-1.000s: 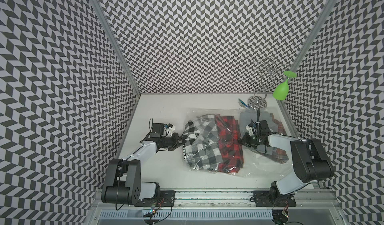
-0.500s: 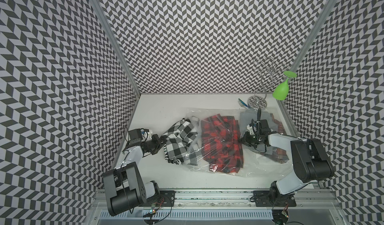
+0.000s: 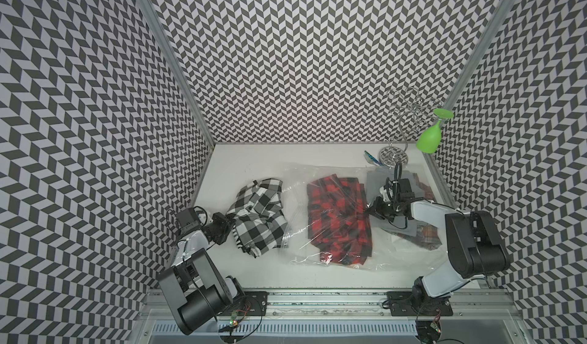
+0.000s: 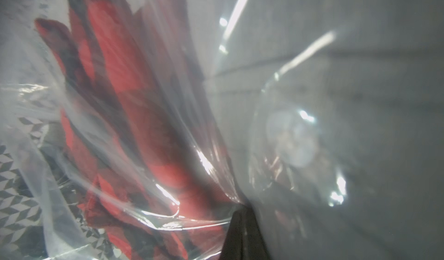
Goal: Take the shirt out of the vacuum bag
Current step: Move the shirt to the corner of the board.
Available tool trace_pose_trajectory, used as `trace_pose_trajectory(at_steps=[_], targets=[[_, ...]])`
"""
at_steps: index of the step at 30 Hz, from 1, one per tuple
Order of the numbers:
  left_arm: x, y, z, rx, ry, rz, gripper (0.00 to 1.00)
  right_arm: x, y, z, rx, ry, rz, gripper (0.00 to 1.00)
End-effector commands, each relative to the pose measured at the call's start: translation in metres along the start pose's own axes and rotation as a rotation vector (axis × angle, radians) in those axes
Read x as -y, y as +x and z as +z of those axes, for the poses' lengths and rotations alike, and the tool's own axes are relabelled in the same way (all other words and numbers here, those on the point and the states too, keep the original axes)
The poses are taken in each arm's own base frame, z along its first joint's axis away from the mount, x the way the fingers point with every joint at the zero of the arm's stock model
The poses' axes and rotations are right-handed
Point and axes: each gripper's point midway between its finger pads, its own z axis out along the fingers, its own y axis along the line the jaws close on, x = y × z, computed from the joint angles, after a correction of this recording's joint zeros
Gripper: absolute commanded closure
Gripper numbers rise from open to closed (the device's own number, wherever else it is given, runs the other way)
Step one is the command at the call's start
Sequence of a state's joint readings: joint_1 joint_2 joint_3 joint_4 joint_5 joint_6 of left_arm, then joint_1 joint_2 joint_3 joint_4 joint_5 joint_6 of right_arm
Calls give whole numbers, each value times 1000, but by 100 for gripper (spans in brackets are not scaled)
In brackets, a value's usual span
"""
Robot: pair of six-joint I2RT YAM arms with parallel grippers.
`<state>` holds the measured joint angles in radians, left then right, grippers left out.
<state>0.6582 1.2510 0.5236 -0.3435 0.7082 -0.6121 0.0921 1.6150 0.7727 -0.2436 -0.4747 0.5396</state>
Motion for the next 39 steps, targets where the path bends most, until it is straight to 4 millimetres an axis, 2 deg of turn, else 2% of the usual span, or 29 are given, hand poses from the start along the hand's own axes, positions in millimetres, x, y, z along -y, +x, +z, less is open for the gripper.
trace_pose_trajectory(at_steps=[1, 3, 4, 8, 9, 12, 14, 16, 20, 23, 26, 29, 33, 39], targets=[[-19, -20, -8, 87, -53, -90, 100, 7, -14, 1, 35, 40, 24, 99], [-21, -22, -8, 109, -30, -129, 100, 4, -16, 2, 34, 31, 21, 99], [-15, -20, -6, 108, 3, -134, 100, 4, -18, 2, 34, 29, 20, 99], [12, 6, 4, 64, 1, -49, 100, 0, -21, 6, 25, 14, 20, 96], [13, 13, 5, 56, 8, -57, 94, -2, -22, 6, 26, 7, 20, 94], [7, 21, 4, 44, -7, -75, 46, -7, -26, 6, 24, -13, 17, 89], [9, 17, -4, 47, -65, -25, 3, -11, -29, 6, 25, -23, 10, 86], [15, 9, -18, 72, -123, 26, 1, -14, -30, 4, 27, -27, 5, 80], [38, 0, -26, 102, -139, 94, 1, -19, -32, 1, 31, -43, -5, 71], [80, 3, -19, 87, -35, 232, 1, -23, -34, -4, 35, -42, -25, 65], [111, 14, -7, 72, -78, 439, 1, -32, -36, -12, 46, -59, -39, 57], [108, 18, 4, 44, -206, 553, 1, -46, -38, -23, 61, -99, -66, 46], [87, 17, 15, -10, -379, 672, 1, -69, -39, -40, 87, -174, -115, 30], [65, 23, 38, -123, -599, 840, 1, -99, -36, -61, 109, -260, -196, 24]])
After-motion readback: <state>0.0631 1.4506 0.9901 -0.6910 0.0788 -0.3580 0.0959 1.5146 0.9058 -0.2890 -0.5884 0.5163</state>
